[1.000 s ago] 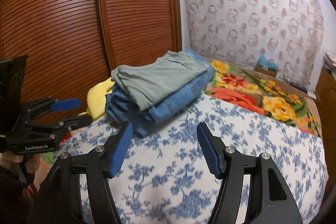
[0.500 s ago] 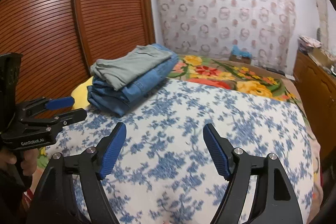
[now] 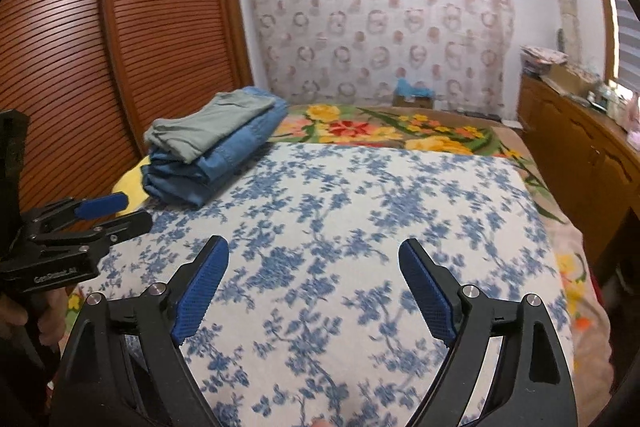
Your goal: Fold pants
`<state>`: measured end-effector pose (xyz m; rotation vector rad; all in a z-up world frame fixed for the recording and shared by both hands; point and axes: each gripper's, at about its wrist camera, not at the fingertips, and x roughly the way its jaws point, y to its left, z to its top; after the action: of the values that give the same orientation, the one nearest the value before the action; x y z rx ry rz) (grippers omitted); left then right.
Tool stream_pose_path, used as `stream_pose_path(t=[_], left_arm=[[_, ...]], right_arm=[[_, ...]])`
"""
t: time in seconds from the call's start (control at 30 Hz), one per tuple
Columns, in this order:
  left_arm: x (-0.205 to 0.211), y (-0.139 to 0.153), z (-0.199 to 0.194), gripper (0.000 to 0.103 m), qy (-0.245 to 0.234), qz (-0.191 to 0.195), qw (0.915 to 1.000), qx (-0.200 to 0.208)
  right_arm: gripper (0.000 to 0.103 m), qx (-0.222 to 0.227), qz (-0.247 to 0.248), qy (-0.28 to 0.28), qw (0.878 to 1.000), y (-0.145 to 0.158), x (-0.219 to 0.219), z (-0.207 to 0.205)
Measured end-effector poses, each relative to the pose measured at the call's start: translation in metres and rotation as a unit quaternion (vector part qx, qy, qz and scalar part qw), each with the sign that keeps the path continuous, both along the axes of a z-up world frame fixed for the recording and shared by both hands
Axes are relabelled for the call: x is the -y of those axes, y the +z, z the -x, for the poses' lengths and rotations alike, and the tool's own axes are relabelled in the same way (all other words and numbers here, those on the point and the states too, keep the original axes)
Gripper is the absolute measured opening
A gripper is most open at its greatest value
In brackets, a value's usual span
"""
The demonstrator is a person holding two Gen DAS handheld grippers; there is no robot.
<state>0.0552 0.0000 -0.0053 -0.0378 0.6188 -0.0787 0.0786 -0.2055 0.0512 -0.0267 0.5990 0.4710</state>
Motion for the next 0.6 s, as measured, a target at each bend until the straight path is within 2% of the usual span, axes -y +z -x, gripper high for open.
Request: stream_pose_path(t=[0.3, 0.6], left_arm=[[0.015, 0.025, 0.011, 0.061, -0.004, -0.007, 0.9997, 0.022], [0.022, 0.049, 0.023, 0.061, -0.005, -0.015, 0.9987, 0.049]], right_arm=[[0.089, 0.028, 0.006, -0.054, 0.998, 0.021, 0.022, 0.016], [0.089, 0.056, -0.004, -0.072, 0.996, 0.045, 0.031, 0.028]])
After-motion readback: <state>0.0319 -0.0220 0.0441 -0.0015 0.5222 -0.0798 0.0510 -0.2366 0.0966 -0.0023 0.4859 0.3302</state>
